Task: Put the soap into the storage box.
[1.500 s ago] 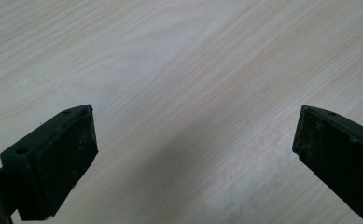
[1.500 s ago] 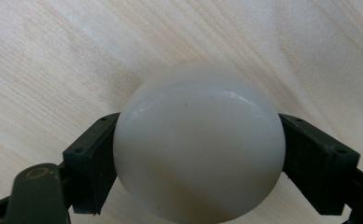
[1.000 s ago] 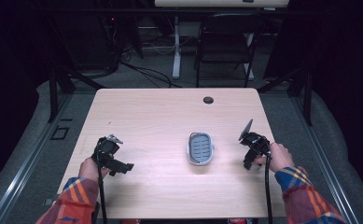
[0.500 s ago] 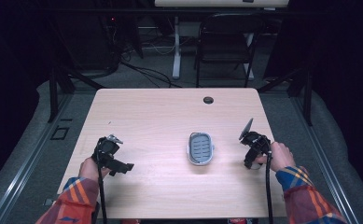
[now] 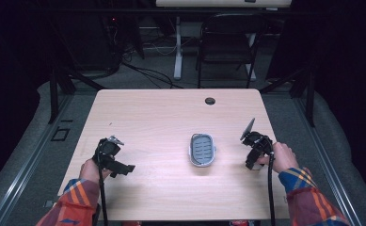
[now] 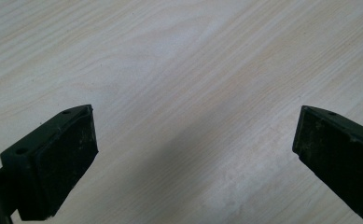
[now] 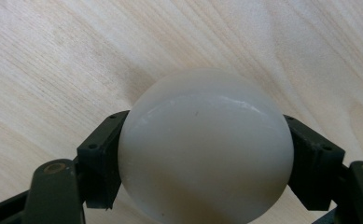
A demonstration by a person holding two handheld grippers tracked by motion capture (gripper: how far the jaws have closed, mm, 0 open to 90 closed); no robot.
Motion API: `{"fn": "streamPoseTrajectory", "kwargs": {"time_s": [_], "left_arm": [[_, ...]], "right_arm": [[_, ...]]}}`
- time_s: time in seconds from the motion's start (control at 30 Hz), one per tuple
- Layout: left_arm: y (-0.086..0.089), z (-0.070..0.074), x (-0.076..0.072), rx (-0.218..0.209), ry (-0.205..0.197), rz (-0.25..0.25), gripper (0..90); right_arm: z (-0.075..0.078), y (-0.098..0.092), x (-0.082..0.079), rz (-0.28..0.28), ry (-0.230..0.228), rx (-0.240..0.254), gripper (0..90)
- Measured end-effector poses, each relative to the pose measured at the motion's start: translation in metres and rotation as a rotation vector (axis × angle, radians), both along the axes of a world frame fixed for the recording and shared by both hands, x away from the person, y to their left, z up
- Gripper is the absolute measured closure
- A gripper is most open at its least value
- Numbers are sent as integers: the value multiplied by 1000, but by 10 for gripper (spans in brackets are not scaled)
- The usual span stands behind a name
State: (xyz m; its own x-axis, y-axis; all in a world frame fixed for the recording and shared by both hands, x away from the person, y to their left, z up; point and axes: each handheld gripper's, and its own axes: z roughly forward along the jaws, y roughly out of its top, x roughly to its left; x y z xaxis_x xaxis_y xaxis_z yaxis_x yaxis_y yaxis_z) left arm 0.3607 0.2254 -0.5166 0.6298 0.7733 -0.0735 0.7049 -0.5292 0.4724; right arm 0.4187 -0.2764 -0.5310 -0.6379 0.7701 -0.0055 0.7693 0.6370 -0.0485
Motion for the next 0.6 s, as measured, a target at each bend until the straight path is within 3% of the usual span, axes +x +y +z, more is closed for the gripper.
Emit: {"fn": "streamPoseTrajectory", "kwargs": {"time_s": [0.17,0.33,0.4,0.6], "left_arm": [[0,0,0,0,0,0,0],[0,0,0,0,2,-1,0],[0,0,0,0,1,1,0],[0,0,0,-2,1,1,0]], "right_arm": [[2,3,-1,11,5,5,243],[0,8,-4,-10,-12,43,244],[5,11,-1,30,9,7,244],[8,19,-1,31,-6,32,244]]}}
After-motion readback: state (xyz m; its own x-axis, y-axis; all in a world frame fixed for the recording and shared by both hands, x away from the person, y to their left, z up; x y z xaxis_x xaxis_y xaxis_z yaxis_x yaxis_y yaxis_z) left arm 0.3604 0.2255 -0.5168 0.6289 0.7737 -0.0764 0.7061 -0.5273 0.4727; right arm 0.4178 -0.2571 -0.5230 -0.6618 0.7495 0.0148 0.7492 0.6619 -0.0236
